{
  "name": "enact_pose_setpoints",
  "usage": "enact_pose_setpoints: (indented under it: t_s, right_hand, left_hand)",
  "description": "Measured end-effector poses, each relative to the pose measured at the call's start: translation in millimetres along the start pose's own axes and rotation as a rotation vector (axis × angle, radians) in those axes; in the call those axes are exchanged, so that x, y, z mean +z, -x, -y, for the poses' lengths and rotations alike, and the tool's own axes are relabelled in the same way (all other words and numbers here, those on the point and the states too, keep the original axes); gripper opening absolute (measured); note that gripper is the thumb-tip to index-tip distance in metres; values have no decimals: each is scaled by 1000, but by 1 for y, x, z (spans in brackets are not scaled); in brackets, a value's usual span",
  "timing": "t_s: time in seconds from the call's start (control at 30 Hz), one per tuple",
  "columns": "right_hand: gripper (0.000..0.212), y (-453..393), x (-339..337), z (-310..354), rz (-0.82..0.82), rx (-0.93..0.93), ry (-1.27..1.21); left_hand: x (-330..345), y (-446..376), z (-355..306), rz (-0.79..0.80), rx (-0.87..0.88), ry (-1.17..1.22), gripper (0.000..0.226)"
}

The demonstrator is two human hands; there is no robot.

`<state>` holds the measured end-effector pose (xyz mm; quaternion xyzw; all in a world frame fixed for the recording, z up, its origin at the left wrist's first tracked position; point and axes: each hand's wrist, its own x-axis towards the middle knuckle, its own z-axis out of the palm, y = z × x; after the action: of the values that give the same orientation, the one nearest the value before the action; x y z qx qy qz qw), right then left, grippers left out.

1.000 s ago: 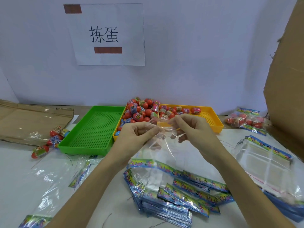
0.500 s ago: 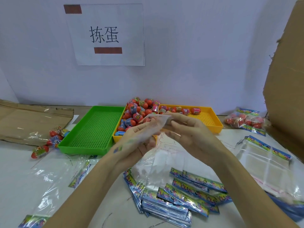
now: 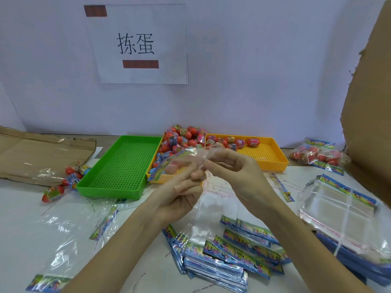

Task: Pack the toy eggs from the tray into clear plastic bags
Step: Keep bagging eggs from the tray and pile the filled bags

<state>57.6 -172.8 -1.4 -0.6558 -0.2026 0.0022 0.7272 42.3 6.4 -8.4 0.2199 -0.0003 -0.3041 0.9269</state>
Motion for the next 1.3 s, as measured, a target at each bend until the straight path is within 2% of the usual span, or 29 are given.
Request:
enact_pose_setpoints:
  t_s: [0.1, 0.2, 0.23, 0.27, 0.3, 0.37, 0.43, 0.5, 0.53, 0.6, 0.8, 0.87, 0.93, 1.07, 1.2, 1.3]
  right_hand:
    - [26, -1, -2, -1, -33, 20, 1]
    - [34, -2, -11, 7, -119, 52, -26]
    - [35, -2, -15, 10, -138, 62, -2]
    - [34, -3, -20, 12, -151, 72, 43]
    - [31, -3, -24, 13, -158, 77, 100]
    - [22, -3, -31, 15, -145, 67, 232]
    - [17, -2, -34, 16, -90, 62, 353]
    - [15, -2, -35, 16, -4, 75, 434]
    - [15, -2, -35, 16, 28, 80, 453]
    - [12, -2, -33, 14, 59, 73, 485]
    - [24, -1, -30, 14, 83, 61, 400]
    - [21, -1, -31, 16, 110, 34, 384]
    - [21, -1, -30, 19, 157, -1, 410]
    - [18, -1, -29, 18, 135, -58, 602]
    - [21, 0, -26, 17, 161, 73, 507]
    - [31, 1, -26, 17, 115, 55, 468]
  left_hand:
    - [2, -5, 6, -67, 62, -386, 42]
    - [0, -13, 4, -337, 233, -749, 75]
    - [-2, -15, 0, -446, 336, -785, 71]
    - [-4, -15, -6, -531, 440, -774, 58]
    - [-5, -14, -13, -567, 503, -721, 46]
    - [-4, -7, -25, -522, 541, -655, 59]
    - [-3, -3, -35, -450, 523, -747, 75]
    - [-1, -1, -36, -365, 481, -868, 81]
    - [1, -1, -33, -332, 470, -927, 74]
    - [2, 0, -27, -293, 514, -1092, 45]
    - [-3, 2, -21, -269, 608, -1177, 21]
    - [-5, 2, -22, -268, 649, -1238, 14]
    - [-6, 2, -22, -260, 682, -1296, 10]
    - [-7, 1, -23, -280, 769, -1364, 6]
    - [-9, 1, -23, -272, 829, -1413, 3]
    - [-11, 1, -22, -251, 827, -1465, 3]
